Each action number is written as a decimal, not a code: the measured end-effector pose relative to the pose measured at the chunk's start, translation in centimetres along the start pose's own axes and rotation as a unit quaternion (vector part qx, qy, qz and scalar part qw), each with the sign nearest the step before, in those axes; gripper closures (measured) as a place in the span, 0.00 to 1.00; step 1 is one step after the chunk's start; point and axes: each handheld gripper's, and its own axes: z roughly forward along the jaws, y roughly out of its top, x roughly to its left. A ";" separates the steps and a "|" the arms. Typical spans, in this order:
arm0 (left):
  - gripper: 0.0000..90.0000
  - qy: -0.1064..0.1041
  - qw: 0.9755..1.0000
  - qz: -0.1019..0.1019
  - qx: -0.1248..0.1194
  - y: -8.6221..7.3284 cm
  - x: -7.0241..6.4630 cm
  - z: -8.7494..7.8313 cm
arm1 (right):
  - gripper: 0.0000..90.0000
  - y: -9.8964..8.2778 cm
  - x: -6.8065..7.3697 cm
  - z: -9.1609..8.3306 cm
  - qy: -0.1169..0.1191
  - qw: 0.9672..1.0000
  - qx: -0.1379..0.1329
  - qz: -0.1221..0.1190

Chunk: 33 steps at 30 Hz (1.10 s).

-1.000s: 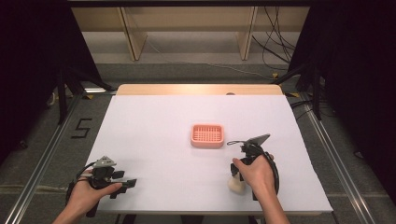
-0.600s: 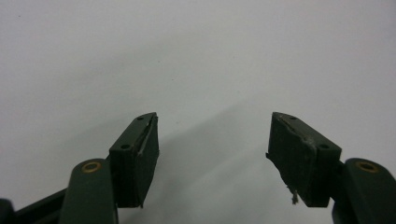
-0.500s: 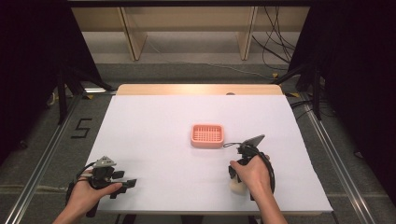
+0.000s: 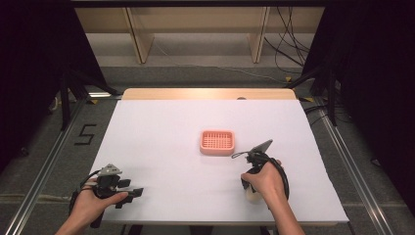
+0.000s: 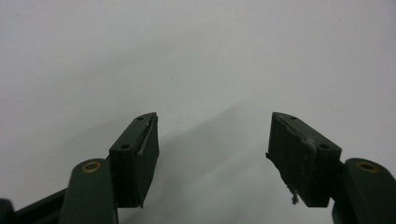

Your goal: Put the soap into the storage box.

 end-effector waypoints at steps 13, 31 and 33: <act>0.37 -0.002 1.000 -0.003 0.001 0.0 -0.1 0.0 | 0.53 0.5 0.8 0.2 0.000 0.999 0.013 -0.032; 0.37 0.001 1.000 -0.011 -0.005 0.0 -0.1 -0.1 | 0.56 0.5 0.6 0.1 0.000 0.995 0.031 -0.099; 0.37 0.000 1.000 0.000 -0.003 0.0 0.1 -0.1 | 0.56 0.5 0.5 0.0 0.014 0.994 0.033 -0.108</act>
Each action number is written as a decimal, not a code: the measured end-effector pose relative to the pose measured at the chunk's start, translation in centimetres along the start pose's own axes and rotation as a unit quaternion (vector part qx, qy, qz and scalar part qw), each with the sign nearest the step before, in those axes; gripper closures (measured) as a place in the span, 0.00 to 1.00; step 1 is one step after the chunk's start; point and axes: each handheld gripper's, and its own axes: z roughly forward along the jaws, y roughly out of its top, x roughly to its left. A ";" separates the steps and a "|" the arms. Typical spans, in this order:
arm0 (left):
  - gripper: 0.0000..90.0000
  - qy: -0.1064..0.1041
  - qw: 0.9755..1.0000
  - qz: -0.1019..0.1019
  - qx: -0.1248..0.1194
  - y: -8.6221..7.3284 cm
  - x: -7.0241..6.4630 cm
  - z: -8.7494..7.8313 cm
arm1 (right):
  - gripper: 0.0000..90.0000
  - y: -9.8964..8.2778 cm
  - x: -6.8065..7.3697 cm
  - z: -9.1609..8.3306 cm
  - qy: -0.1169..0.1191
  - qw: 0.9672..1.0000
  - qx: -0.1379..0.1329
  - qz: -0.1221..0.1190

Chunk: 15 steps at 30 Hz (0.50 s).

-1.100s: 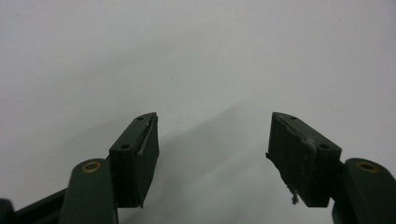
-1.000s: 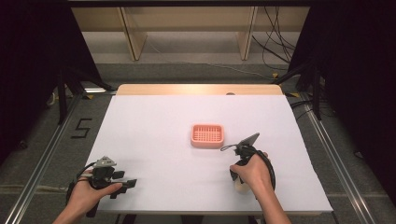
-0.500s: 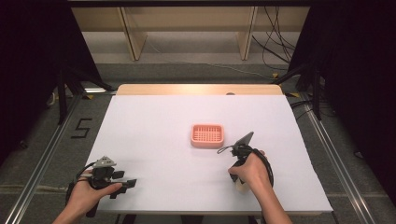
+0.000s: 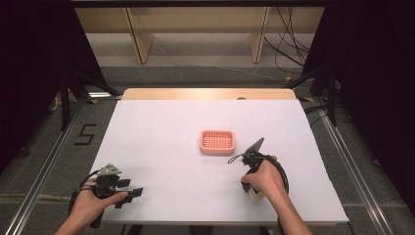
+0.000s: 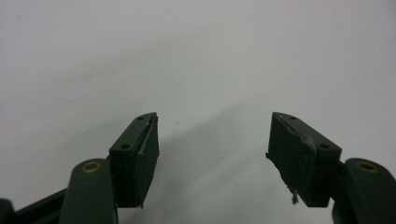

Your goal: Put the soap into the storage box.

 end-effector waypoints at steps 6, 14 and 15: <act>0.37 -0.001 1.000 -0.002 0.002 0.0 -0.1 0.1 | 0.56 -0.1 -0.1 -0.5 0.003 1.000 -0.006 -0.028; 0.37 0.000 1.000 0.000 0.000 0.0 0.0 0.0 | 0.56 0.1 -0.7 -1.4 0.008 0.999 -0.018 -0.037; 0.37 0.000 1.000 0.001 0.000 0.0 0.0 0.0 | 0.56 0.2 -0.9 -1.5 0.009 0.999 -0.021 -0.041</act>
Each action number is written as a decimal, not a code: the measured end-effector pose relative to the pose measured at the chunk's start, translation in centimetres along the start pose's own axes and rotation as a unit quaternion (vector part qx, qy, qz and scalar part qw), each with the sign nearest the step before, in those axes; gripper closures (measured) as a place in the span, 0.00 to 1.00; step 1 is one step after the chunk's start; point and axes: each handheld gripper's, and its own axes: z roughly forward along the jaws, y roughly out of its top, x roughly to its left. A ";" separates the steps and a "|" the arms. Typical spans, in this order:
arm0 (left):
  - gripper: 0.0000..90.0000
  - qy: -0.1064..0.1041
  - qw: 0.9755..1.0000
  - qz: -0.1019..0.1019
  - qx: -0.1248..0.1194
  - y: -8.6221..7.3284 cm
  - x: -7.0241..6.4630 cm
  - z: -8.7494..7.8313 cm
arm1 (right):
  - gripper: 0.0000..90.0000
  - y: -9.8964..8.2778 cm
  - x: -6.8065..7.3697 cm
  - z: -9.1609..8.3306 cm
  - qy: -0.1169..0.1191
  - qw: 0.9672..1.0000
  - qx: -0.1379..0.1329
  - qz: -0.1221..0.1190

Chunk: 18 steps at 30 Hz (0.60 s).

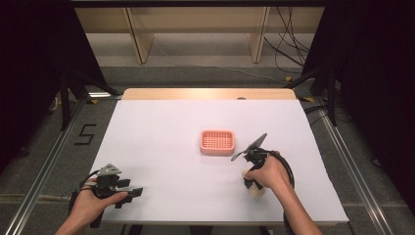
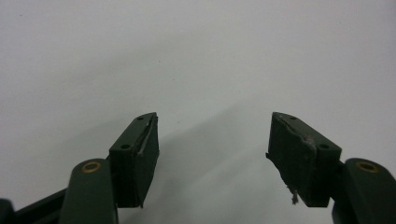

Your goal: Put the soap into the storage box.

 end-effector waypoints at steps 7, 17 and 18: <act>0.37 -0.005 1.000 -0.002 0.001 0.0 -0.1 -0.1 | 0.56 -0.2 -0.3 -0.2 0.004 1.000 -0.016 0.009; 0.37 -0.007 1.000 -0.007 0.001 0.0 -0.1 -0.1 | 0.56 -0.2 -0.3 -0.7 -0.010 1.000 -0.017 -0.006; 0.37 -0.006 1.000 -0.001 0.000 0.0 -0.1 -0.1 | 0.56 -0.1 -0.4 -1.0 -0.010 1.000 -0.011 -0.018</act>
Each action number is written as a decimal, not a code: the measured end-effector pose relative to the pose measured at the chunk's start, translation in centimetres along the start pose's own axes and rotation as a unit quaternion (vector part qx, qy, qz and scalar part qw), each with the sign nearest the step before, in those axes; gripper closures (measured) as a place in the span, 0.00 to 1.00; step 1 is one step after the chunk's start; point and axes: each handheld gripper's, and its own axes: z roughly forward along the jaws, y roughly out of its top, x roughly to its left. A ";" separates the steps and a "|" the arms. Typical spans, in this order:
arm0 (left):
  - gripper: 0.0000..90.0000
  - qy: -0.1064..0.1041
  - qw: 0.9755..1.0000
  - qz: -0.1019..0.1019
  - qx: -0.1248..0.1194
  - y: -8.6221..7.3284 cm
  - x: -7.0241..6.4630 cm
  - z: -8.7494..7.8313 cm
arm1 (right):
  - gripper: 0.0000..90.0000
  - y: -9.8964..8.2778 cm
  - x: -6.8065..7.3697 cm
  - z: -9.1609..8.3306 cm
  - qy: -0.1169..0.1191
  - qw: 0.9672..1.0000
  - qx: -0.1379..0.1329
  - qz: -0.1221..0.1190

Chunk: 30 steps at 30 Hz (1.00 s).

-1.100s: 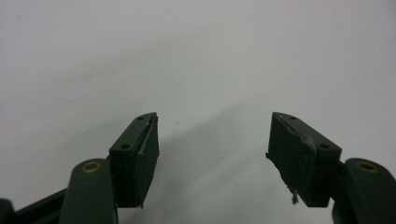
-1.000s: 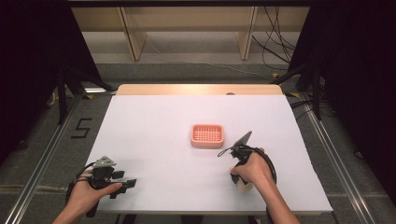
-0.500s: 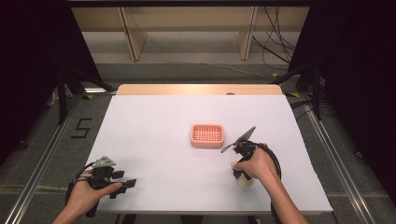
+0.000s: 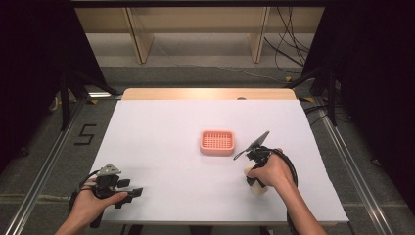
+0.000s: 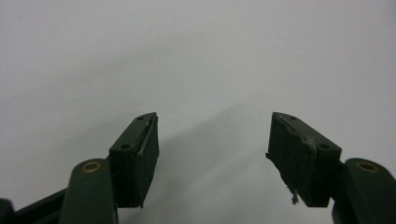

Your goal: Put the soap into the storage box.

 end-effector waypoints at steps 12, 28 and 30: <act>0.37 0.002 1.000 0.001 0.002 0.0 0.1 -0.1 | 0.56 0.5 -0.2 -0.3 -0.010 0.999 -0.014 -0.051; 0.37 0.008 1.000 -0.005 -0.003 -0.1 0.2 0.0 | 0.56 0.8 -1.1 -1.1 -0.027 0.996 -0.005 -0.090; 0.37 0.009 1.000 -0.009 -0.003 -0.1 0.2 0.0 | 0.56 0.9 -1.1 -1.2 -0.027 0.996 -0.003 -0.084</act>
